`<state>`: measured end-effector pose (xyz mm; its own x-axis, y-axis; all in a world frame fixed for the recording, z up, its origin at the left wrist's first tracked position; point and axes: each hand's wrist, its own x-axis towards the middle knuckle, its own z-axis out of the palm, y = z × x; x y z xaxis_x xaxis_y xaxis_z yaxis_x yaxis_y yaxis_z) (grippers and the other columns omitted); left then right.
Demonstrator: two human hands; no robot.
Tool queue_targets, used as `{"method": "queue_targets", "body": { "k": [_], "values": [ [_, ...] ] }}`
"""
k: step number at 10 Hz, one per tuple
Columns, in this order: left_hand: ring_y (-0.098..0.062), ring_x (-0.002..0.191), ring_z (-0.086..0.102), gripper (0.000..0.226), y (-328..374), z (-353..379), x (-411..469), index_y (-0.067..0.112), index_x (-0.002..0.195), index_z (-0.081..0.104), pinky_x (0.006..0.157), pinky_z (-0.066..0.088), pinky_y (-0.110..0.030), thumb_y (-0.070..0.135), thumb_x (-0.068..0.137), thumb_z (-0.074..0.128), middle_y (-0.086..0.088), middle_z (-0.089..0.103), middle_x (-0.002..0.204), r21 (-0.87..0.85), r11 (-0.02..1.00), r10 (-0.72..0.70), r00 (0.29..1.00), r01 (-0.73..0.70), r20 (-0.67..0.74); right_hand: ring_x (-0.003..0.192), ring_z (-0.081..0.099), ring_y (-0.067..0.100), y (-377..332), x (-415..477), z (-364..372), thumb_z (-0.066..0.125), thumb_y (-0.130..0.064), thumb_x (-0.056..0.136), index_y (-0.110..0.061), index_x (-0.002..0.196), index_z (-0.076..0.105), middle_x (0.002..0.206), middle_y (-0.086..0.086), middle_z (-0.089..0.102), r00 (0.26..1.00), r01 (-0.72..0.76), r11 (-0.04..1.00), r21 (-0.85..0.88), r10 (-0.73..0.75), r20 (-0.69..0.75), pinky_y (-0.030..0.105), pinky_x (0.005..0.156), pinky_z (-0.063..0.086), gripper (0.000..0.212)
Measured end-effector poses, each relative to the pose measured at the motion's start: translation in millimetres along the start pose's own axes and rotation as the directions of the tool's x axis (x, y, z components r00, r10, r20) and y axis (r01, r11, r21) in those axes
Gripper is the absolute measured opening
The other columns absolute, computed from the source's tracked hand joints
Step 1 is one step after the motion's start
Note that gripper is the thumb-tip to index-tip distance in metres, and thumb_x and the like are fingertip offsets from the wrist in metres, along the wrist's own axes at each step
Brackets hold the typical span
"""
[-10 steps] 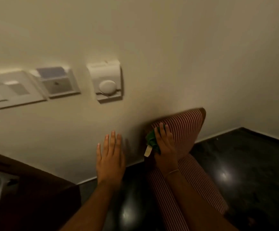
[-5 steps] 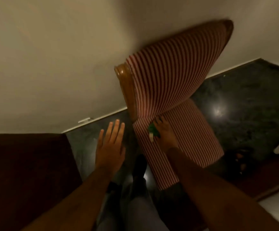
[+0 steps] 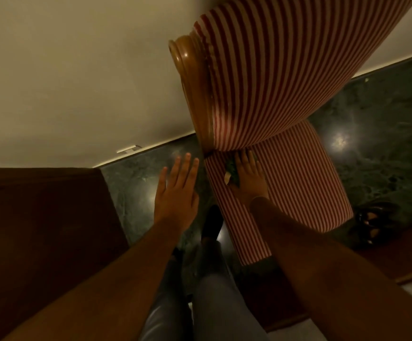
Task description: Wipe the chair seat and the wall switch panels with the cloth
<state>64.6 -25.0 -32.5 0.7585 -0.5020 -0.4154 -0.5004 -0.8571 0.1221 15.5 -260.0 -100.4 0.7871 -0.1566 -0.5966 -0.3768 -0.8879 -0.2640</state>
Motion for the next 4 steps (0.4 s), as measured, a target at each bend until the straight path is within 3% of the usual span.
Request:
{"method": "queue_targets", "body": {
  "k": [1,2,4],
  "values": [
    [-0.024,0.171,-0.025,0.08,-4,-6,1,0.023,0.178,-0.017,0.133,-0.026,-0.046,0.044,0.119,0.032,-0.004,-0.025,0.186,-0.002,1.0,-0.017,1.0,0.017,-0.002,0.166,-0.014,0.029,-6,-4,-12,0.053,-0.069,0.1,-0.014,0.169,-0.012,0.177,0.008,-0.016,0.999,-0.018,0.999,-0.051,0.02,0.045,0.047,0.136,-0.004,0.109],
    [-0.024,0.173,-0.021,0.079,-4,-13,-3,0.023,0.181,-0.01,0.127,-0.036,-0.041,0.051,0.119,0.03,-0.003,-0.02,0.187,-0.018,0.999,-0.047,0.999,0.046,-0.025,0.166,-0.013,0.028,-17,-17,-20,0.044,-0.073,0.101,-0.016,0.169,-0.011,0.178,0.006,-0.013,1.0,-0.016,0.995,-0.102,0.017,0.01,0.048,0.136,-0.004,0.105],
    [-0.026,0.175,0.006,0.073,-11,-51,-22,0.018,0.181,0.018,0.138,-0.007,-0.047,0.048,0.119,0.041,-0.006,0.007,0.188,-0.094,0.994,-0.077,0.975,0.059,-0.206,0.167,-0.008,0.025,-65,-63,-52,0.043,-0.064,0.105,-0.017,0.17,0.0,0.179,0.003,-0.006,0.988,0.015,1.0,-0.017,-0.018,-0.15,0.046,0.135,-0.001,0.091]
  ]
}}
